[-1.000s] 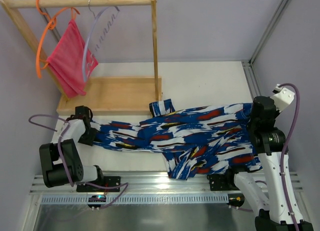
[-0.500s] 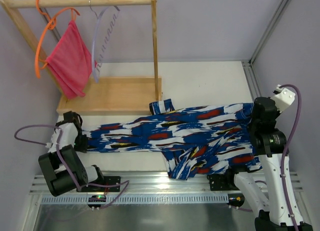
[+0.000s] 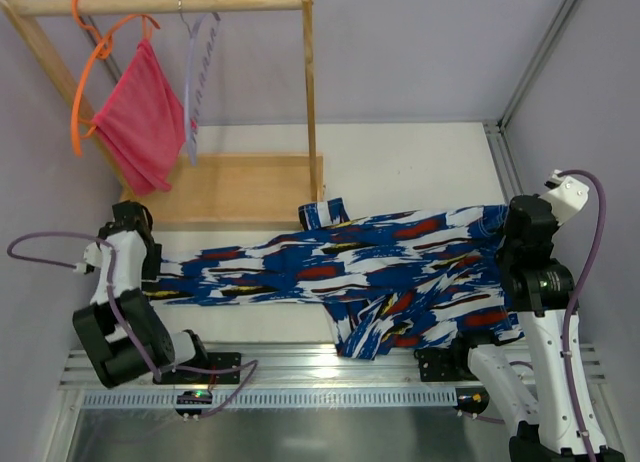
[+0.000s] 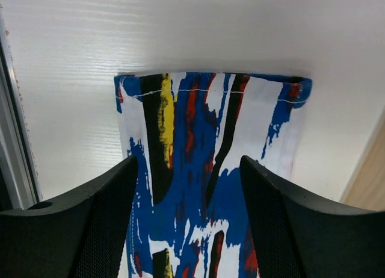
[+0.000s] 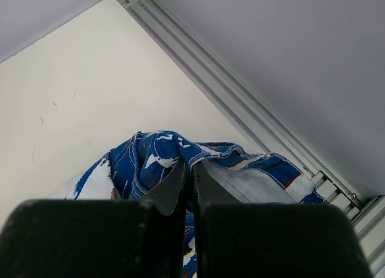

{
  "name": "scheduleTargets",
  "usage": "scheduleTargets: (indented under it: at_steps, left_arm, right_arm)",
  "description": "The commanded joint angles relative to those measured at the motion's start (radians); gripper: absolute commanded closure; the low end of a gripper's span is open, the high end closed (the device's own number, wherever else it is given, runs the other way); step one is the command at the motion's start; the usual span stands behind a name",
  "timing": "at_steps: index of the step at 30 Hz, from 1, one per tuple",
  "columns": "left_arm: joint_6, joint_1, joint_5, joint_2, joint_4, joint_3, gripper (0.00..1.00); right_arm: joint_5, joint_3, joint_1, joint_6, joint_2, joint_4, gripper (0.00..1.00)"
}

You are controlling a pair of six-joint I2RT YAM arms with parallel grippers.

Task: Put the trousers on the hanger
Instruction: Fold the trousers

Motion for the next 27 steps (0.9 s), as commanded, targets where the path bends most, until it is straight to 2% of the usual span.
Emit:
scheduleTargets:
  at_steps: [1,5,11,18,27]
  left_arm:
    - [-0.006,-0.002,0.010,0.158,-0.025,0.091,0.31]
    - [0.008,-0.002,-0.005,0.239,-0.007,0.134,0.30]
    - [0.009,0.000,-0.007,0.269,0.077,0.125,0.28]
    - [0.028,-0.002,0.023,0.413,0.102,0.135,0.28]
    - [0.026,0.000,0.035,0.452,0.133,0.125,0.28]
  right_arm:
    - [-0.011,0.023,-0.005,-0.003,-0.008,0.081,0.96]
    - [-0.026,0.023,-0.006,-0.003,0.003,0.082,0.97]
    - [-0.060,0.029,-0.005,0.012,0.034,0.076,0.96]
    - [-0.062,0.055,-0.005,0.035,0.041,0.050,0.96]
    - [-0.052,0.051,-0.005,0.017,0.052,0.062,0.96]
